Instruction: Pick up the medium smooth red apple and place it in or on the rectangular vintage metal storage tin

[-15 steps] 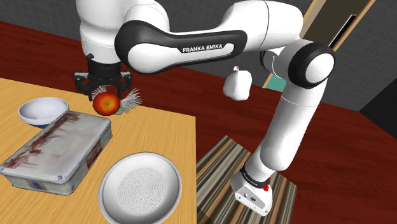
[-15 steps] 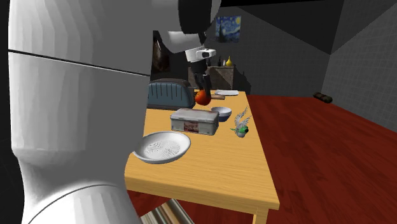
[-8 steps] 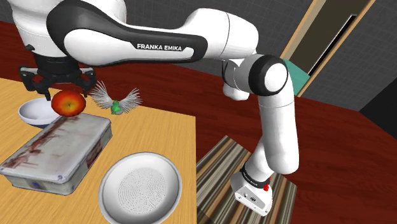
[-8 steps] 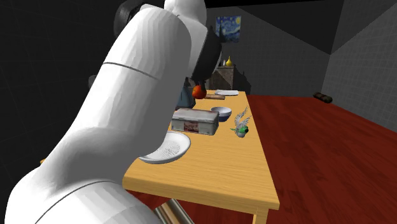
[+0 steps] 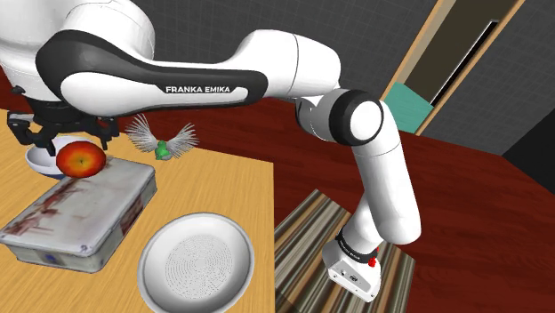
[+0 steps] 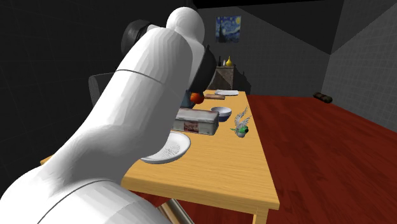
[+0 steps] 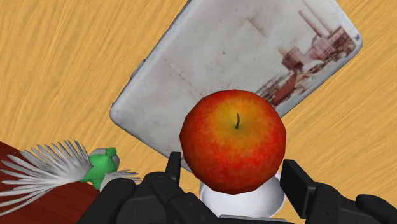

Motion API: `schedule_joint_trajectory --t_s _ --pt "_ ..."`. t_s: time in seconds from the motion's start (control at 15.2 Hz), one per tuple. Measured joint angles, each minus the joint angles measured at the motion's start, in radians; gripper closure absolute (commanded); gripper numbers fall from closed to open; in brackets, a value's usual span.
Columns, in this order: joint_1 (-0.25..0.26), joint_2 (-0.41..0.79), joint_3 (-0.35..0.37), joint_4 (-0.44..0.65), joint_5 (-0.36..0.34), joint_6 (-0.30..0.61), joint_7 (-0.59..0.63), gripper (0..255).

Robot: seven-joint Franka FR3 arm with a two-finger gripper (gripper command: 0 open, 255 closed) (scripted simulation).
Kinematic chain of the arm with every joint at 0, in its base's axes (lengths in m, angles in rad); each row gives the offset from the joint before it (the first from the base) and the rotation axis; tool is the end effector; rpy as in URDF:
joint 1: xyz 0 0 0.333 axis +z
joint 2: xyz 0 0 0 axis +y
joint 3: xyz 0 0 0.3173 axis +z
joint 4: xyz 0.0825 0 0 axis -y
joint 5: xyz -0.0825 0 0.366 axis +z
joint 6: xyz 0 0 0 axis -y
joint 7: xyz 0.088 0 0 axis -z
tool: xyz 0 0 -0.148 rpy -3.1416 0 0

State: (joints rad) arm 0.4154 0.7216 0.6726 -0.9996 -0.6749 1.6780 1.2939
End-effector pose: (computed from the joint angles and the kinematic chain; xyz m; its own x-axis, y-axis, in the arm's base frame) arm 0.5367 0.4974 0.4568 0.9199 -0.2947 0.2589 -0.3040 -0.9527 -0.0044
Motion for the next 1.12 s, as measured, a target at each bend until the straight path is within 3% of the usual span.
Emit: schedule_joint_trajectory --t_s 0.66,1.06,1.12 --pt "-0.043 -0.004 -0.001 -0.146 -0.01 0.123 0.05 255" --pt "-0.046 -0.006 0.0 -0.156 -0.012 0.135 0.054 255" --pt "-0.047 -0.007 0.0 -0.157 -0.012 0.136 0.054 0"
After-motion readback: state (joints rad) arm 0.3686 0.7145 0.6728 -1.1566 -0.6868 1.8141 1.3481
